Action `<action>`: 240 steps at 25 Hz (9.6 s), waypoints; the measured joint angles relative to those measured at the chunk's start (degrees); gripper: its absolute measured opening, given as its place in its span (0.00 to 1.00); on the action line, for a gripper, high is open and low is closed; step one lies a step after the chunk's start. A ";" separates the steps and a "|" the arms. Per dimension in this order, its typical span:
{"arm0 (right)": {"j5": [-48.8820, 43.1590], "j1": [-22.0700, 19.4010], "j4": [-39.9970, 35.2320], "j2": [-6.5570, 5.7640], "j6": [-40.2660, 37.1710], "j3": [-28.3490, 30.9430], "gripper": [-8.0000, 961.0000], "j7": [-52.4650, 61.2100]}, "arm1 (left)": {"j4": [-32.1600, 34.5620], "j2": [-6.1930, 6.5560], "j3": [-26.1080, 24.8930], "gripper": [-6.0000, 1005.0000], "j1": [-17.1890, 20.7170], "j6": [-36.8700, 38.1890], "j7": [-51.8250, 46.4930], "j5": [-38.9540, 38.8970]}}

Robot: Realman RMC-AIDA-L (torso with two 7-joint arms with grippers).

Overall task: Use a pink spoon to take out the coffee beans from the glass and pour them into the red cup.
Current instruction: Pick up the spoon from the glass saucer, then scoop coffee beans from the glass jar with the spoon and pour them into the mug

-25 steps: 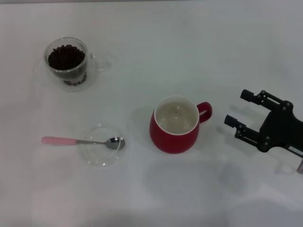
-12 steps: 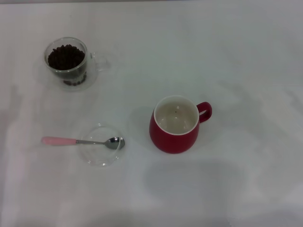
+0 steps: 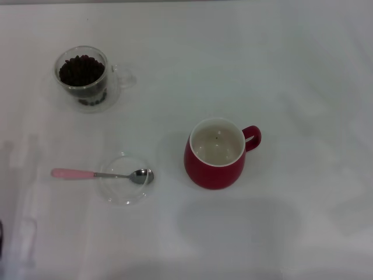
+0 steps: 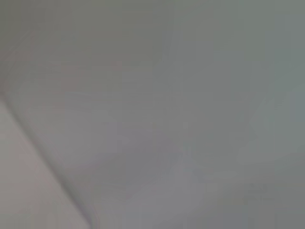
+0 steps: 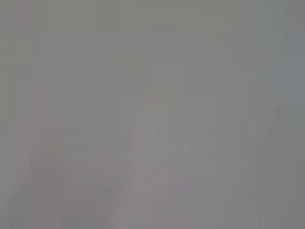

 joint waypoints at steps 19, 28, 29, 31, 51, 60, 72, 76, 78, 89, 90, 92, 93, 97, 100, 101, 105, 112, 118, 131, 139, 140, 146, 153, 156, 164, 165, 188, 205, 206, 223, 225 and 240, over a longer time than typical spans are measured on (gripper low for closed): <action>-0.64 0.75 -3.81 1.51 7.34 3.55 0.75 0.40 | -3.67 -0.21 9.34 0.89 4.72 -2.99 -3.37 0.07; -0.71 0.01 -3.84 2.09 6.35 3.57 0.75 0.41 | -3.39 -0.23 10.33 0.89 0.89 -7.61 -6.50 3.20; -0.71 -0.04 -3.84 2.11 6.12 3.58 0.75 0.42 | -3.28 -0.23 10.36 0.89 0.25 -8.77 -7.32 3.49; -0.71 -0.15 -3.83 2.11 5.70 3.60 0.75 0.41 | -3.18 -0.23 10.38 0.89 -0.70 -10.59 -8.52 3.84; -0.10 -0.54 -3.82 2.09 7.05 4.54 0.75 -0.02 | -3.52 -0.60 10.02 0.89 -1.97 -12.73 -7.66 7.15; -0.08 -1.10 -3.82 2.41 7.35 4.94 0.75 -0.07 | -3.43 -0.51 10.22 0.88 -1.36 -12.03 -7.00 7.50; -0.08 -2.17 -3.81 3.26 6.54 4.92 0.75 -0.07 | -3.13 -0.21 10.28 0.67 -1.16 -11.83 -7.82 7.49; -0.09 -2.29 -3.82 3.54 6.19 4.93 0.75 -0.07 | -3.02 -0.19 10.35 0.65 -1.16 -12.01 -8.36 7.48; -0.09 -2.29 -3.82 3.61 6.16 4.96 0.75 -0.07 | -2.99 -0.15 10.41 0.63 -1.16 -12.03 -8.43 7.47; -0.09 -2.26 -4.06 3.85 5.26 5.01 0.75 -0.07 | -2.11 -0.14 10.53 0.56 -0.86 -13.41 -9.87 7.32; -0.09 -2.27 -4.18 3.89 5.24 5.01 0.75 -0.07 | -1.84 -0.15 10.49 0.55 -0.97 -13.85 -10.30 7.30; -0.09 -2.31 -4.32 3.94 5.23 5.01 0.75 -0.07 | -1.14 -0.14 10.46 0.50 -1.07 -14.51 -11.04 7.27; -0.09 -2.31 -4.34 3.96 5.23 5.01 0.75 -0.07 | -0.86 -0.14 10.45 0.46 -1.10 -14.78 -11.28 7.27; -0.08 -2.26 -4.36 4.10 5.23 5.01 0.75 -0.07 | 0.08 -0.14 10.30 0.32 -1.26 -15.96 -11.48 7.36; -0.09 -2.07 -4.43 4.18 5.23 5.01 0.75 -0.07 | 0.56 -0.14 10.34 0.30 -1.29 -16.15 -10.83 7.43; -0.09 -2.03 -4.45 4.20 5.23 5.01 0.75 -0.07 | 0.58 -0.14 10.33 0.29 -1.29 -16.15 -10.66 7.43; -0.09 -1.84 -4.49 4.36 5.42 5.01 0.75 -0.07 | 0.65 -0.14 10.30 0.24 -1.23 -16.11 -9.58 7.46; -0.09 -1.68 -4.52 4.41 5.76 5.01 0.75 -0.07 | 1.21 -0.06 10.36 0.15 -0.97 -15.56 -9.02 7.48; -0.09 -1.77 -4.52 4.70 5.76 5.01 0.75 -0.86 | 2.24 0.32 10.53 0.15 -0.43 -12.55 -8.15 7.48; -0.06 -1.89 -5.31 7.24 5.33 5.01 0.75 -2.32 | 14.12 0.93 14.24 0.14 2.40 -1.99 -10.32 7.49; -0.53 -1.79 -6.08 9.82 4.34 4.32 0.75 -3.06 | 34.11 2.89 15.57 0.14 4.05 -0.81 -23.20 7.50; -0.58 -1.66 -5.96 9.99 4.05 4.03 0.75 -3.02 | 36.57 3.63 15.58 0.14 3.77 -1.03 -25.13 7.53; -0.63 -1.07 -5.81 10.32 2.56 -0.60 0.75 -2.60 | 42.16 8.70 15.61 0.14 -0.52 -5.17 -32.73 9.83; -0.69 -0.29 -6.01 10.22 -1.23 -7.64 0.74 -2.56 | 48.55 13.35 15.46 0.14 -8.50 -11.11 -44.42 18.57; -0.70 -0.23 -5.81 10.32 -2.28 -8.79 0.74 -1.72 | 51.93 14.10 15.34 0.14 -11.45 -14.41 -48.65 23.72; -0.71 -0.10 -6.03 10.33 -2.85 -13.55 0.74 0.59 | 55.52 15.61 15.31 0.14 -18.95 -22.25 -54.70 35.13; -0.71 -0.10 -6.03 10.36 -2.85 -14.07 0.74 0.83 | 55.53 15.65 15.35 0.14 -19.64 -22.95 -55.00 35.97; -0.88 0.00 -5.53 10.32 -1.24 -18.78 0.74 6.17 | 54.76 9.25 14.99 0.14 -23.63 -33.38 -55.53 45.64; -0.86 1.69 -6.02 10.08 2.49 -18.90 0.74 8.05 | 49.32 8.44 14.15 0.14 -17.06 -33.50 -59.61 32.87; -0.89 1.79 -6.02 10.06 2.60 -18.90 0.74 8.05 | 48.87 8.50 14.15 0.14 -16.69 -33.51 -60.10 32.11; -0.67 2.36 -5.63 9.69 3.01 -18.54 0.74 7.82 | 41.45 7.95 13.33 0.14 -14.95 -33.29 -66.14 26.63; -0.51 2.38 -5.54 9.61 3.25 -18.54 0.74 7.72 | 41.12 7.95 13.34 0.14 -14.40 -33.28 -66.85 25.54; -0.35 4.12 -5.89 9.46 6.95 -18.55 0.74 7.57 | 41.60 7.93 13.43 0.14 -10.91 -34.48 -65.48 20.43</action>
